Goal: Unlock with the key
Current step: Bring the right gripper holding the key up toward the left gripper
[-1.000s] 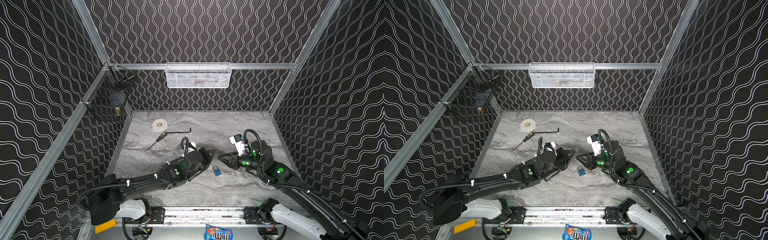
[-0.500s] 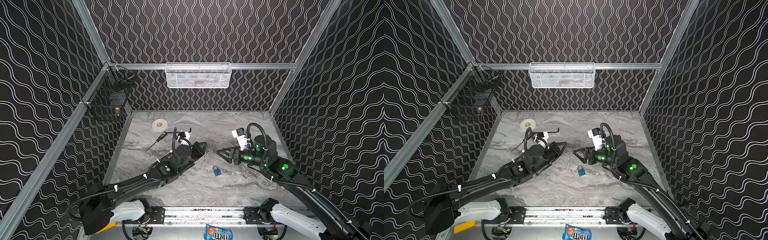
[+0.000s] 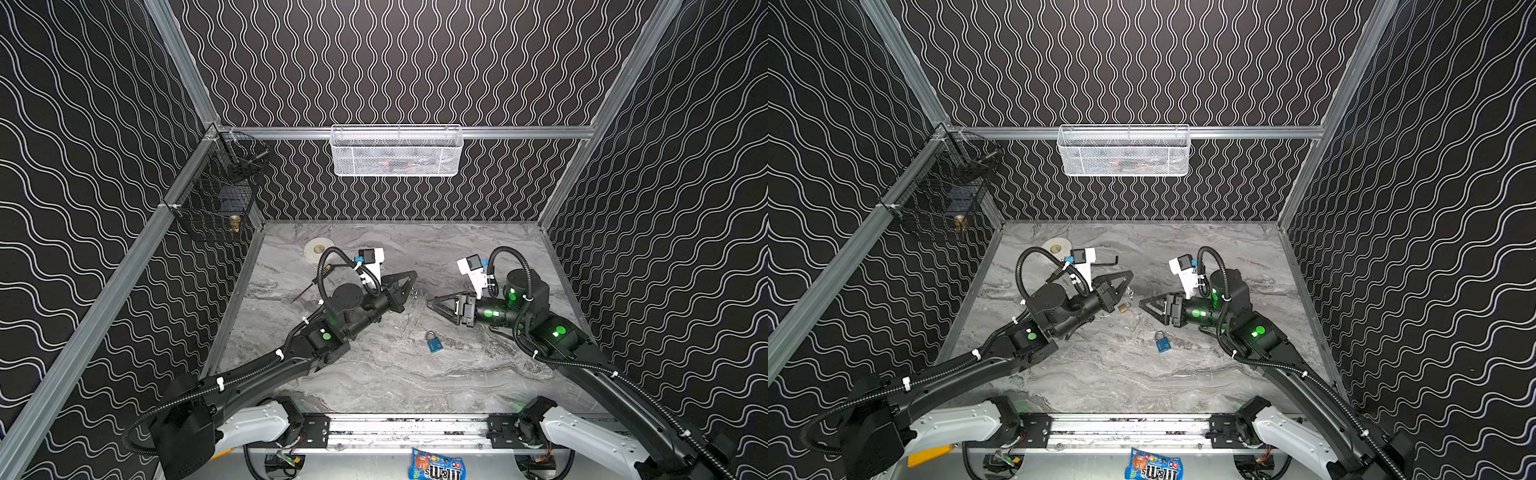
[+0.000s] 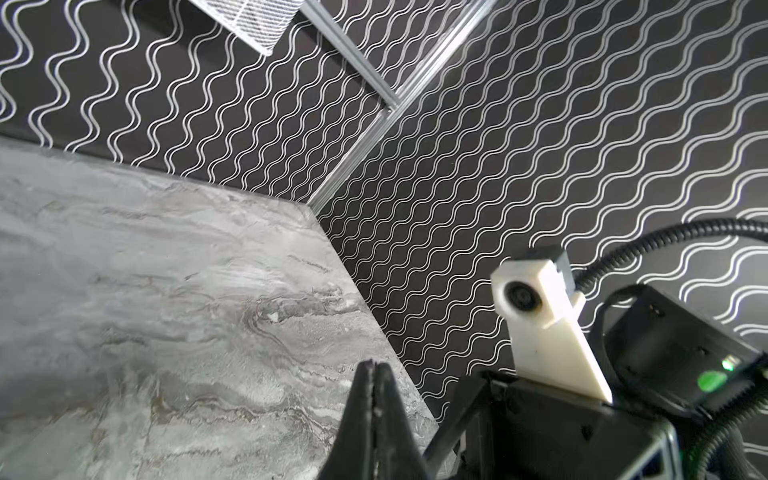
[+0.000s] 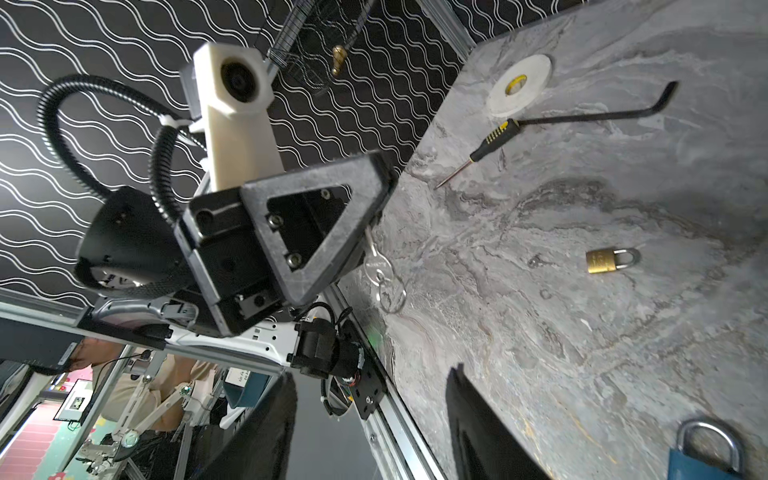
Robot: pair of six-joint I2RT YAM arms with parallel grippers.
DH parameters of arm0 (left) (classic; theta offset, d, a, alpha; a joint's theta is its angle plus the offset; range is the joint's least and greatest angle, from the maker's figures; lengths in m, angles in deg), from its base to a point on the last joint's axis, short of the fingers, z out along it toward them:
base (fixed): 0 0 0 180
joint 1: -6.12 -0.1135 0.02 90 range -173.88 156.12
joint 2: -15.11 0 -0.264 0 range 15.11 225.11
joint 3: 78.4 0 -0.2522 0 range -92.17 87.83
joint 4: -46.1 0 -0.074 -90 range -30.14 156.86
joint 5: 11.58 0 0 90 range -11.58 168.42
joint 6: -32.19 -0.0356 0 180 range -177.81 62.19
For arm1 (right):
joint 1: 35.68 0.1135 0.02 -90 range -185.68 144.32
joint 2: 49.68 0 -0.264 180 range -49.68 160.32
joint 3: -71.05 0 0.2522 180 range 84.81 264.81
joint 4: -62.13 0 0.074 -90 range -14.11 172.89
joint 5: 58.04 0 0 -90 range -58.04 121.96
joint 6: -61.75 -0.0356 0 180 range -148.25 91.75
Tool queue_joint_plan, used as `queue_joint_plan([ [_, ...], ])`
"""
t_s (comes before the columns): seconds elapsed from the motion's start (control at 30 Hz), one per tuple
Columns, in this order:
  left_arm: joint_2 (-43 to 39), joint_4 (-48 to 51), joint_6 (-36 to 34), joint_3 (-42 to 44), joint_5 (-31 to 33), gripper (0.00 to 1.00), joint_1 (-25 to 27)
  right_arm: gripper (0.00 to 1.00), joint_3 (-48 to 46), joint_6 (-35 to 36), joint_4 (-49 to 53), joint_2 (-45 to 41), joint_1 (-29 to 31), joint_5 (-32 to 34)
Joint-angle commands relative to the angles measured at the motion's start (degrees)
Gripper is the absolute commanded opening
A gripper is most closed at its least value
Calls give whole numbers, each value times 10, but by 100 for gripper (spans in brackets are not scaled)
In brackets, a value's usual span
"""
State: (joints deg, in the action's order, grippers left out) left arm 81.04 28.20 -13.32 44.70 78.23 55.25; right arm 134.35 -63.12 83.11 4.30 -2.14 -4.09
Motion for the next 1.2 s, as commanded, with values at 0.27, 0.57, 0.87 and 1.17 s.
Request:
queue_joint_plan([
  [0.27, 19, -128, -33, -4, -74, 0, -2, 55, 8, 9, -117, 36, -16, -65],
  [0.57, 29, -166, -27, -2, -89, 0, -2, 47, -9, -13, -164, 48, -27, -103],
  [0.87, 49, -193, -21, -11, -108, 0, -2, 36, -23, -33, -210, 47, -35, -123],
  [1.17, 67, -215, -10, -18, -117, 0, -2, 27, -29, -52, -247, 55, -37, -140],
])
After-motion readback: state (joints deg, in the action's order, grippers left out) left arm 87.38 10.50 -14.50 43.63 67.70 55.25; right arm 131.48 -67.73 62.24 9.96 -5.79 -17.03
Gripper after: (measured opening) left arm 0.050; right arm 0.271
